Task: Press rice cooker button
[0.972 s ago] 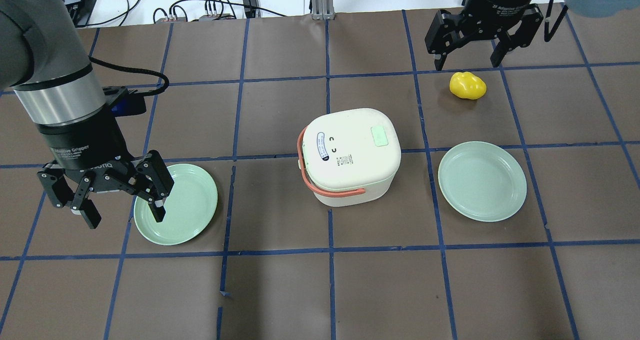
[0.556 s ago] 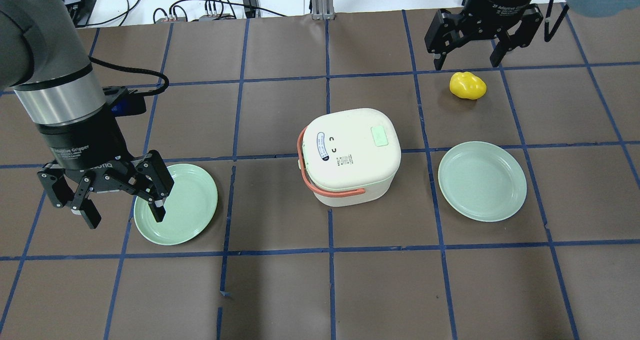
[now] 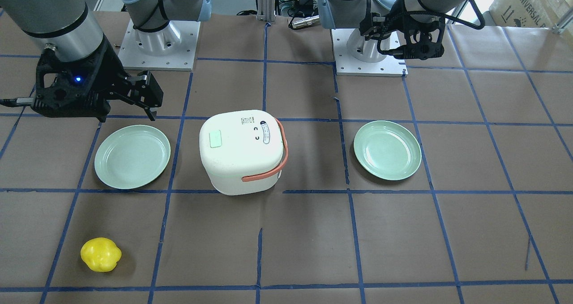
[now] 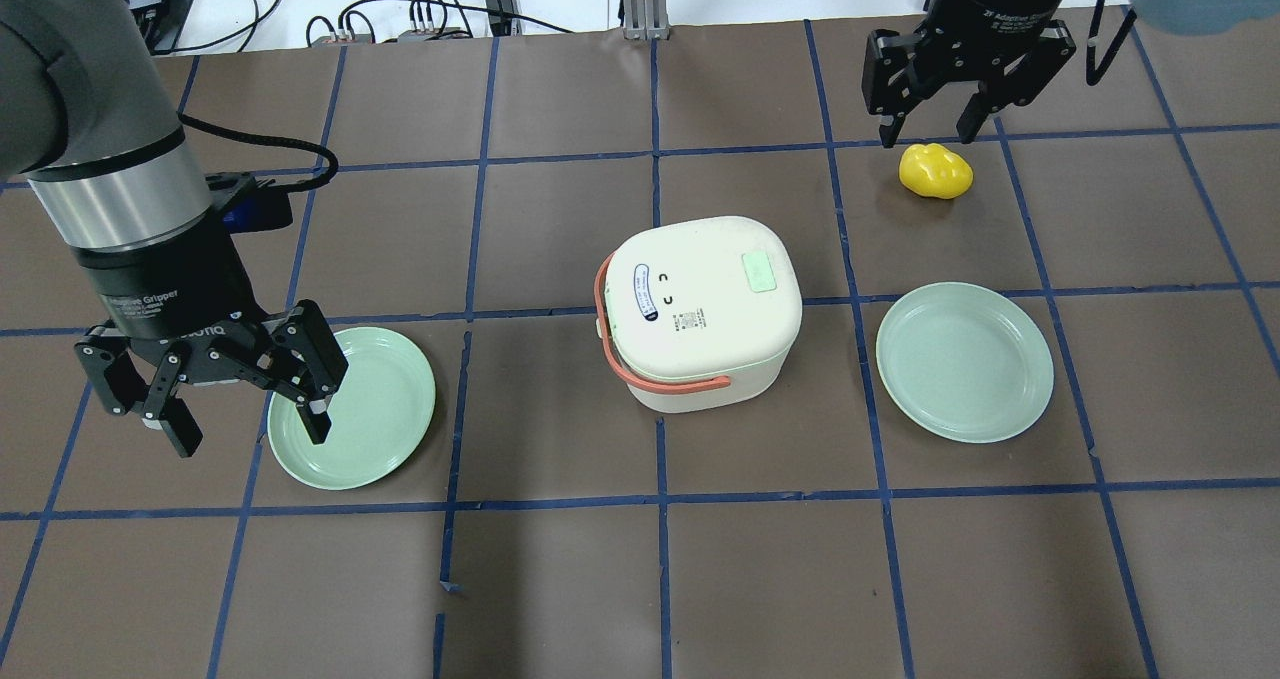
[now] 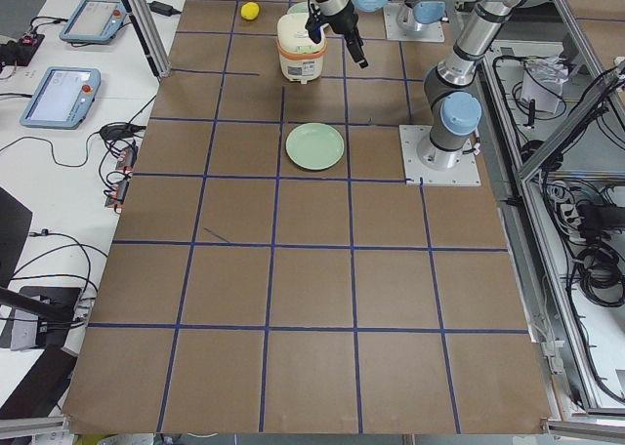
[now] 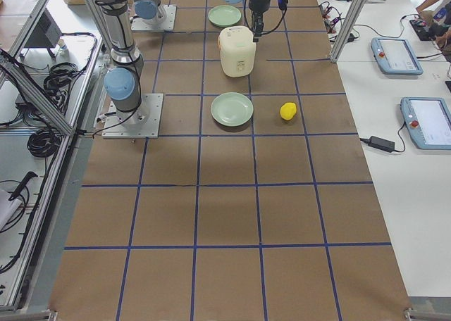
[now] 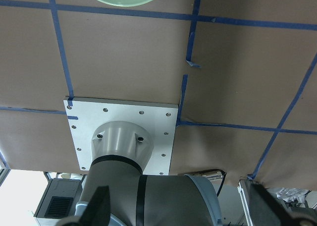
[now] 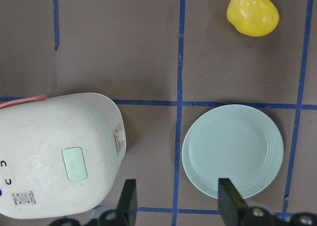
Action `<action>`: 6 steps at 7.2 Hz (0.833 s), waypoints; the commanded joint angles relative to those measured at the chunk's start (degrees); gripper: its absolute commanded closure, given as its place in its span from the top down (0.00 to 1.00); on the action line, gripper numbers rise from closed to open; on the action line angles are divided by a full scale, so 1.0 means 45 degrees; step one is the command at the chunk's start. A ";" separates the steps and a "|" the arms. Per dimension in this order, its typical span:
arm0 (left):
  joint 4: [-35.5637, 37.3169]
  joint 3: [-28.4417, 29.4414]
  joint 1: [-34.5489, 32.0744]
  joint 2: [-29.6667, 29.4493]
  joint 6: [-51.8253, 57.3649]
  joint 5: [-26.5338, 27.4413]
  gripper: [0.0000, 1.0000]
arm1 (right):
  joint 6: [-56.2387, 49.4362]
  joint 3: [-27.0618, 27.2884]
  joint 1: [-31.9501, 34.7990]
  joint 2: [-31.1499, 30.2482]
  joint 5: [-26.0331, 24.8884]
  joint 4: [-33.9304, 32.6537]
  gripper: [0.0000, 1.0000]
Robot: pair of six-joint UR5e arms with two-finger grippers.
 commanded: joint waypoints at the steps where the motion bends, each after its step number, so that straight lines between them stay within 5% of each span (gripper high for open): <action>1: -0.0009 0.0000 0.0000 0.0000 0.0000 0.0000 1.00 | -0.0161 0.0152 0.0019 -0.0030 0.1185 0.0067 0.03; 6: -0.0009 0.0000 0.0000 0.0000 0.0000 0.0000 1.00 | -0.1216 0.1946 0.0039 -0.0069 0.3838 0.0048 0.04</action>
